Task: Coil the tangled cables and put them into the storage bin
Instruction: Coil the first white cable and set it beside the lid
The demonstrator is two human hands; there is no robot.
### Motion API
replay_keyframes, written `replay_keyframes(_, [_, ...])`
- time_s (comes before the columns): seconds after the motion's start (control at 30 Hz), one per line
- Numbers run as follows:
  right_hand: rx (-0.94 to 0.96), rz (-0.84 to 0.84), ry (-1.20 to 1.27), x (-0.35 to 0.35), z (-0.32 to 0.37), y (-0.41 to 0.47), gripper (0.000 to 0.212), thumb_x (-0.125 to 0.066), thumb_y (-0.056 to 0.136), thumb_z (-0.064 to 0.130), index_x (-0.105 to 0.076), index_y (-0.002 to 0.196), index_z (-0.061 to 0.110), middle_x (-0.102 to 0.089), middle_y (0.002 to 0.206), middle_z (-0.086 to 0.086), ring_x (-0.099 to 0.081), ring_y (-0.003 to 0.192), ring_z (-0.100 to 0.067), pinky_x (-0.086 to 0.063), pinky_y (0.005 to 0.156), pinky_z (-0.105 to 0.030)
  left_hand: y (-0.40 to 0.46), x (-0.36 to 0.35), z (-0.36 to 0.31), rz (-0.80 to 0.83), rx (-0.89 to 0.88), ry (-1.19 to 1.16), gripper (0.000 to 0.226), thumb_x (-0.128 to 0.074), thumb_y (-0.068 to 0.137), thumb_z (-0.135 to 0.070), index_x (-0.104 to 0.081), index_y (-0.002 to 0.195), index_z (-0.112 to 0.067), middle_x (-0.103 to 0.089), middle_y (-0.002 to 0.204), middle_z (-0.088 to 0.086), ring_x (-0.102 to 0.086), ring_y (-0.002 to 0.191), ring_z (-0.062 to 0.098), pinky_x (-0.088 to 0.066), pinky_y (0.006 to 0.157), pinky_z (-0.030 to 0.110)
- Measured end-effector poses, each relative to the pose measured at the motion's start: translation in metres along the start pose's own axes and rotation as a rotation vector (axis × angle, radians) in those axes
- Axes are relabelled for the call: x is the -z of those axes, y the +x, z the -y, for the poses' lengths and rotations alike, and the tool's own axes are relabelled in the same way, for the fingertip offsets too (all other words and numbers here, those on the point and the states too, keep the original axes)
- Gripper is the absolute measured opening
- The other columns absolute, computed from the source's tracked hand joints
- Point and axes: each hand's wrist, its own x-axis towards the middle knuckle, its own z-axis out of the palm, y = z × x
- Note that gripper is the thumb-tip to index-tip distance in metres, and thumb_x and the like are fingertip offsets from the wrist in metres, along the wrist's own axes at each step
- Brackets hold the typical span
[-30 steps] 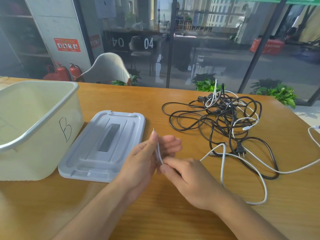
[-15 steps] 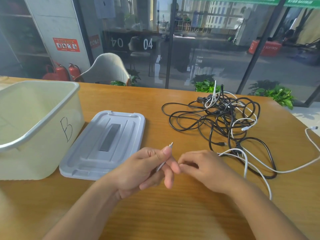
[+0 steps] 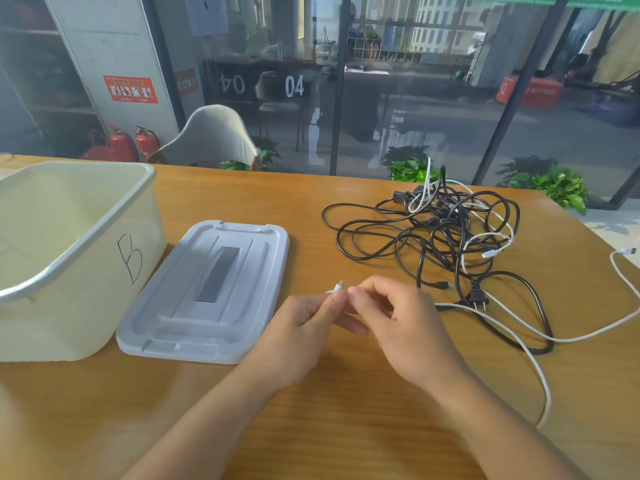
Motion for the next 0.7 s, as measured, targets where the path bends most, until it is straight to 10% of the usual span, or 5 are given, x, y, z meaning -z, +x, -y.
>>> replay_keyframes(0.13, [-0.165, 0.267, 0.343, 0.002, 0.009, -0.004, 0.031, -0.049, 0.111, 0.025, -0.071, 0.090, 0.022, -0.051, 0.064, 0.008, -0.046, 0.051, -0.014, -0.053, 0.049, -0.039, 0.002, -0.001, 0.005, -0.183, -0.019, -0.033, 0.049, -0.042, 0.105, -0.054, -0.078, 0.088, -0.025, -0.067, 0.055, -0.013, -0.047, 0.040, 0.014, -0.040, 0.045, 0.021])
replay_keyframes(0.23, [-0.275, 0.407, 0.499, -0.001, 0.017, -0.008, 0.035, -0.044, 0.113, 0.029, -0.066, 0.089, 0.016, -0.048, 0.065, 0.004, -0.041, 0.054, -0.012, -0.051, 0.050, -0.032, 0.005, 0.004, 0.011, -0.269, 0.002, -0.014, 0.053, -0.042, 0.106, -0.054, -0.081, 0.086, -0.023, -0.065, 0.051, -0.002, -0.072, 0.081, 0.034, -0.051, 0.073, 0.016])
replay_keyframes(0.4, [-0.412, 0.512, 0.727, -0.010, 0.023, -0.014, 0.030, -0.040, 0.113, 0.033, -0.054, 0.094, 0.015, -0.045, 0.068, 0.002, -0.044, 0.056, -0.014, -0.053, 0.055, -0.032, 0.006, 0.001, 0.008, -0.264, -0.030, -0.133, 0.045, -0.045, 0.103, -0.054, -0.078, 0.111, -0.024, -0.080, 0.106, -0.005, -0.062, 0.067, 0.009, -0.049, 0.061, 0.020])
replay_keyframes(0.53, [-0.488, 0.613, 0.759, -0.016, 0.022, -0.015, 0.038, -0.042, 0.109, 0.048, -0.056, 0.086, 0.022, -0.033, 0.064, 0.008, -0.022, 0.051, -0.007, -0.025, 0.042, -0.017, 0.004, 0.000, 0.001, -0.216, -0.017, -0.315, 0.045, -0.043, 0.105, -0.052, -0.072, 0.125, -0.024, -0.078, 0.116, 0.001, -0.074, 0.092, 0.017, -0.060, 0.080, 0.028])
replay_keyframes(0.7, [-0.389, 0.610, 0.638, -0.028, 0.019, -0.018, 0.039, -0.038, 0.111, 0.046, -0.053, 0.085, 0.021, -0.032, 0.065, 0.009, -0.020, 0.054, -0.009, -0.016, 0.046, -0.019, 0.001, 0.000, -0.003, -0.115, 0.017, -0.495, 0.047, -0.046, 0.104, -0.057, -0.076, 0.121, -0.024, -0.074, 0.126, 0.006, -0.073, 0.108, 0.021, -0.051, 0.057, 0.028])
